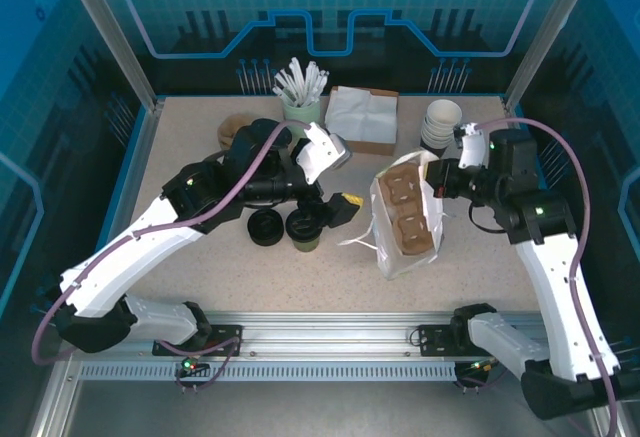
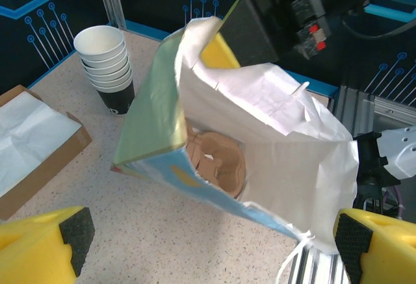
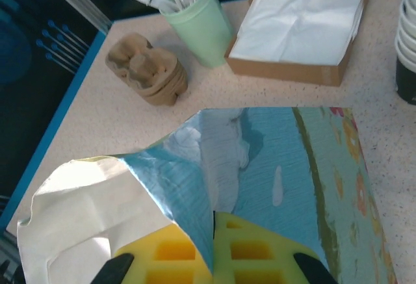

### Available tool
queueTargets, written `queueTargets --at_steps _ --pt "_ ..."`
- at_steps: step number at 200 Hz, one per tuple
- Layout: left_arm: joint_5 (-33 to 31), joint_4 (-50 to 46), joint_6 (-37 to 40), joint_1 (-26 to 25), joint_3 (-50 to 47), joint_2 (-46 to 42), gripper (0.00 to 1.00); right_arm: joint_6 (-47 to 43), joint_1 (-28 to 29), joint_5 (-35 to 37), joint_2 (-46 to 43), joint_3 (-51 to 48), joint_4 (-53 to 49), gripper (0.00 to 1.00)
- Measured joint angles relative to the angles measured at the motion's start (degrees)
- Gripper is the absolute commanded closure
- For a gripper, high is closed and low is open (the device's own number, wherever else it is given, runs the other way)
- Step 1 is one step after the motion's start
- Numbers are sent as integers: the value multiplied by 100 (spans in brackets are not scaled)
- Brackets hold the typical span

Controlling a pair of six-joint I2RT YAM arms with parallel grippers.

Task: Pack the takeout coffee

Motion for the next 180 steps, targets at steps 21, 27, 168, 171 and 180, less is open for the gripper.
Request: queueTargets --at_steps 21,27,168,171,180 --pt "-2 70 -35 0 -61 -24 2 125 0 74 -173 -181 210 100" --pt "-2 92 -57 0 -68 -24 2 162 2 107 -173 -201 236 100" --pt "-367 -529 -1967 -308 1670 1491 26 2612 527 1394 -28 -72 -479 100" --pt "-389 -579 -2068 -310 1753 1561 26 2673 529 1425 -33 -72 -490 100" --pt "-437 -695 -2260 -334 1947 1738 27 2822 546 1513 -42 -72 -522 100"
